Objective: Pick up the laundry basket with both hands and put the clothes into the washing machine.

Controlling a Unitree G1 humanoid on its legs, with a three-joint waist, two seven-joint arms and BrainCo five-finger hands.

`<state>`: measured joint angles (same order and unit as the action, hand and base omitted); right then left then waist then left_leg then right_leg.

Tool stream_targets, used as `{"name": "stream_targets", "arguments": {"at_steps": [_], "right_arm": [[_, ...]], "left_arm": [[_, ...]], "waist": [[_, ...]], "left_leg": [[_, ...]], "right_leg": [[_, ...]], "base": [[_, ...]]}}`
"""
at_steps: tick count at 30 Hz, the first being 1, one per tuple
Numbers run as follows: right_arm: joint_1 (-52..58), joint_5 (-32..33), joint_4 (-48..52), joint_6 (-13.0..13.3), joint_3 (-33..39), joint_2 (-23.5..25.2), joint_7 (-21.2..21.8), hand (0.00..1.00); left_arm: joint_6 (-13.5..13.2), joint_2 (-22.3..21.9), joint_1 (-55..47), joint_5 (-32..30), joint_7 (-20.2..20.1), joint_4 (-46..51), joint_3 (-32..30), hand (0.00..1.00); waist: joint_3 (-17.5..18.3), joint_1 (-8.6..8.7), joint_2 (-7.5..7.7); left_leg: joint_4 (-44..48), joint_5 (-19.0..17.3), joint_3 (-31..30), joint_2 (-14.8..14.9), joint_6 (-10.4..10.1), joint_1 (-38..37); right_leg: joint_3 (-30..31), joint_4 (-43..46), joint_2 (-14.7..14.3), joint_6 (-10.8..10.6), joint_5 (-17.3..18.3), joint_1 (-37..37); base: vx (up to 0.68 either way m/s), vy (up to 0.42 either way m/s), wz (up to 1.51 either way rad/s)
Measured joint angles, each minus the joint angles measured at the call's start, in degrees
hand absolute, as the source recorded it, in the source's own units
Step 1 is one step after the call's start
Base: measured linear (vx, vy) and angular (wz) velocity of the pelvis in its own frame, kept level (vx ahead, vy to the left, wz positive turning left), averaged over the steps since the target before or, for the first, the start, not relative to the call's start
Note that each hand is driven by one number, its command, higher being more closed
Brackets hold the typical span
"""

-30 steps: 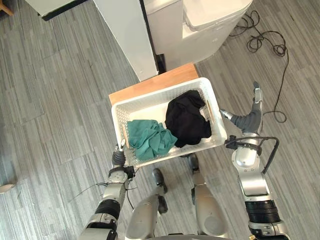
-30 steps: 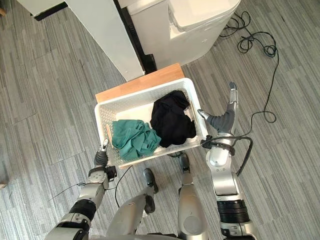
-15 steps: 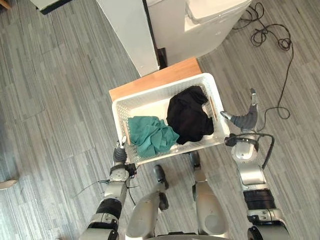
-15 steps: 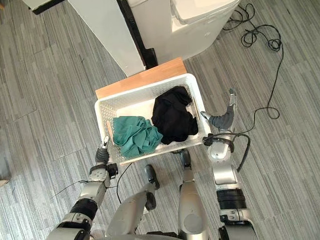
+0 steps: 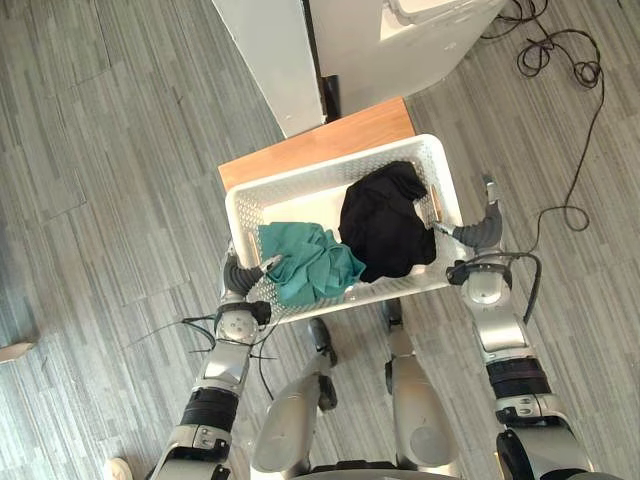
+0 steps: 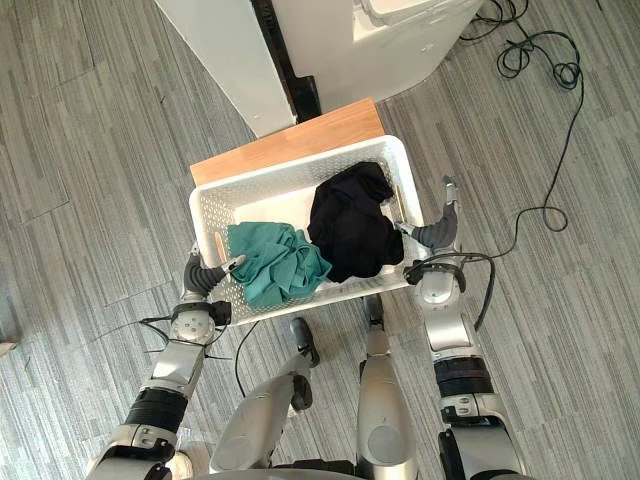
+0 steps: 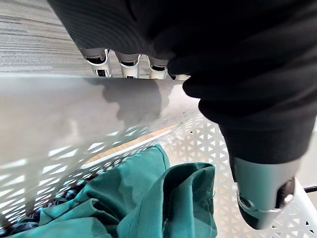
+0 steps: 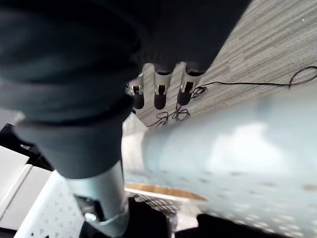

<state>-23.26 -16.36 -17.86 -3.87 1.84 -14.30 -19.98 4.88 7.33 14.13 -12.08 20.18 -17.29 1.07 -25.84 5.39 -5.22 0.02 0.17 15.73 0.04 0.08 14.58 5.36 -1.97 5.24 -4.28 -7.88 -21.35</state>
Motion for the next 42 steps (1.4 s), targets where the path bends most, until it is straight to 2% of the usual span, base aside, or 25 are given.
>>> {"name": "stream_targets", "arguments": {"at_steps": [7,8,9,10,20,30,37,42], "right_arm": [[-3.1,0.2,-5.8,1.2,-0.9,-2.1,1.4,0.00],[-3.4,0.3,-6.0,1.2,-1.0,-2.1,1.5,0.00],[-3.7,0.3,-6.7,1.2,-1.2,-2.3,1.7,0.00],[-4.1,0.3,-7.1,1.3,-1.4,-2.6,2.1,1.00],[-5.0,0.1,-7.4,2.3,-3.0,-4.3,5.2,1.00],[-2.2,0.0,-3.7,0.9,-3.5,-4.1,5.1,1.00],[12.2,0.1,1.9,0.4,-3.6,-0.5,6.5,1.00],[22.8,2.6,9.0,-0.2,0.3,5.1,7.1,1.00]], "left_arm": [[1.1,0.2,1.2,0.1,0.0,-0.1,0.6,0.00],[1.1,0.2,1.2,0.1,0.0,-0.1,0.6,1.00],[1.1,0.2,1.3,0.2,-0.1,-0.4,0.6,1.00],[1.1,0.2,1.8,0.2,-0.1,-1.2,0.7,1.00],[1.7,1.2,5.0,2.0,-1.5,-7.8,0.8,1.00],[2.8,1.1,5.2,2.5,-2.6,-7.4,1.1,1.00],[3.6,1.4,-4.3,2.5,-3.3,0.9,0.4,1.00],[3.6,-0.1,-15.5,2.5,-5.2,7.0,0.4,1.00]], "waist": [[-0.1,0.03,-0.25],[-0.1,0.06,-0.25],[-0.1,0.07,-0.26],[-0.1,0.02,-0.27],[-0.2,-0.07,-0.36],[-0.2,-0.36,-0.40],[0.0,-1.19,-0.59],[1.1,0.27,-1.66]], "left_leg": [[0.6,0.0,0.0,-0.5,0.0,1.0],[0.6,0.0,0.0,-0.6,0.0,1.1],[0.7,0.0,0.0,-0.6,0.0,1.3],[0.9,0.0,0.0,-0.7,0.1,1.5],[0.8,0.4,0.3,-0.8,0.4,2.6],[1.0,0.4,0.9,-0.7,0.4,1.7],[1.0,0.0,0.0,0.0,0.0,-2.1],[1.1,-1.1,-1.0,-0.1,0.1,-5.6]], "right_leg": [[0.3,0.3,0.6,-0.2,-0.3,-0.9],[0.3,0.4,0.7,-0.2,-0.3,-1.0],[0.4,0.7,0.7,-0.2,-0.3,-1.3],[0.5,0.8,0.7,-0.2,-0.3,-1.5],[0.8,1.6,0.8,-0.3,-0.4,-3.1],[1.2,0.8,0.8,-0.3,-0.7,-2.1],[0.7,0.5,0.5,0.1,-0.3,2.2],[-0.6,2.4,0.3,-0.2,1.9,5.3]], "base": [[0.00,0.000,0.00],[0.00,0.000,0.00],[0.00,0.000,0.00],[0.00,0.000,0.00],[0.00,0.000,0.00],[0.04,-0.018,-0.03],[0.03,-0.033,0.00],[0.00,-0.022,0.08]]}}
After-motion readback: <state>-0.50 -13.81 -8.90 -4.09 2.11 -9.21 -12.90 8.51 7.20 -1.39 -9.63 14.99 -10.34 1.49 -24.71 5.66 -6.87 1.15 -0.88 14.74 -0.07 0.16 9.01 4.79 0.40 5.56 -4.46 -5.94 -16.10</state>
